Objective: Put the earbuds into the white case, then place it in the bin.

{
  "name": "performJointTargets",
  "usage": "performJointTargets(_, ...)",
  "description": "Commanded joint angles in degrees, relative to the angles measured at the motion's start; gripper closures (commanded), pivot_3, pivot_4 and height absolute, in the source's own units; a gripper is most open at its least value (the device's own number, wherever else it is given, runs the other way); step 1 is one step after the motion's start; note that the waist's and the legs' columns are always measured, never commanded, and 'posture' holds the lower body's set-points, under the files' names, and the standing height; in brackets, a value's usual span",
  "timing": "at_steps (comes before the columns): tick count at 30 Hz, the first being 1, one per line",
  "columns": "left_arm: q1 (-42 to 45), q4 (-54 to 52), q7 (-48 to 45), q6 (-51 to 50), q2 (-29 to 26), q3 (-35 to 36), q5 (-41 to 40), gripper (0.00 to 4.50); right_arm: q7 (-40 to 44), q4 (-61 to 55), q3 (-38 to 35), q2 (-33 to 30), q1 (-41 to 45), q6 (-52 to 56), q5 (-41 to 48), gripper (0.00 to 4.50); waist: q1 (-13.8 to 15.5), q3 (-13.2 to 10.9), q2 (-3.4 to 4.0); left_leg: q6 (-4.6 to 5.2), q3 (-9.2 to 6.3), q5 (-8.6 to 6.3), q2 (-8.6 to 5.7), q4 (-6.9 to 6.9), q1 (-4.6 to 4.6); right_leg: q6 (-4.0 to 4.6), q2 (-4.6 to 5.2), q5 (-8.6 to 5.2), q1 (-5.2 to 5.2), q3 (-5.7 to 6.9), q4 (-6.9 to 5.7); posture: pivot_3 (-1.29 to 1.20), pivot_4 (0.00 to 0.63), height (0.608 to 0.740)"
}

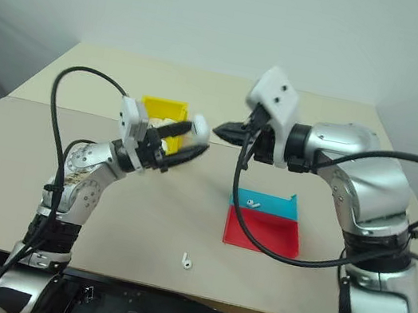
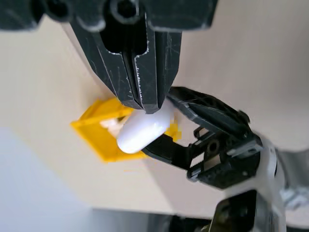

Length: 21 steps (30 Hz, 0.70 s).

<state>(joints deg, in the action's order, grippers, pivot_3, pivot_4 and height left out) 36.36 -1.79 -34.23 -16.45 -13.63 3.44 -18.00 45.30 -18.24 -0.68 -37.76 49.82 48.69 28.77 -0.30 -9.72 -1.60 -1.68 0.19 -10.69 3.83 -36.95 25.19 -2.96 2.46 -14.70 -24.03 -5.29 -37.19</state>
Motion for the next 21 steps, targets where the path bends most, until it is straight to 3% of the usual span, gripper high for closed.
performJointTargets(1, 2.68, 0.96, 18.00, 0.89, 1.06, 4.38, 8.41, 1.73, -5.39, -7.57, -7.20, 0.46, -8.41, 1.42, 2.05, 4.42, 0.29, 0.03, -0.05, 0.00, -0.01, 0.00, 0.00, -0.01, 0.00, -0.01, 0.00, 0.01, 0.02, 0.01, 0.02, 0.00, 0.150, 0.740)
performJointTargets(6, 8.09, 12.32, 30.63, -2.44, 1.39, 4.80, 15.00, 1.73, -10.60, -13.51, -9.11, 1.41, -14.54, 4.33, 4.20, 4.42, -0.02, 0.04, -0.04, 0.07, 0.03, 0.06, -0.05, -0.02, -0.02, 0.00, -0.01, 0.16, -0.06, -0.07, -0.02, 0.00, 0.150, 0.740)
performJointTargets(14, 18.20, 37.24, 31.11, 5.55, 2.03, 4.01, 15.70, 1.73, -14.52, -16.71, -9.52, 0.94, -15.93, 6.50, 7.13, 4.42, -0.02, 0.03, -0.04, 0.06, 0.02, 0.09, -0.08, 0.06, -0.01, -0.03, -0.01, 0.17, -0.03, -0.03, 0.09, 0.00, 0.150, 0.740)
performJointTargets(19, 21.10, 45.07, 30.57, 9.88, 1.57, 3.58, 16.25, 0.14, -14.86, -17.55, -9.31, -0.17, -17.60, 6.03, 7.21, 4.50, -0.06, 0.03, -0.04, 0.06, 0.01, 0.09, -0.10, 0.07, 0.00, -0.03, 0.00, 0.17, -0.04, -0.03, 0.10, 0.00, 0.150, 0.740)
performJointTargets(21, 18.35, 40.87, 24.71, 11.54, 0.70, 3.66, 13.83, 0.06, -14.28, -17.66, -9.27, -1.09, -19.43, 4.57, 6.29, 4.50, -0.26, 0.03, -0.04, 0.06, 0.02, 0.09, -0.10, 0.08, 0.00, -0.03, 0.00, 0.17, -0.05, -0.04, 0.09, 0.00, 0.150, 0.740)
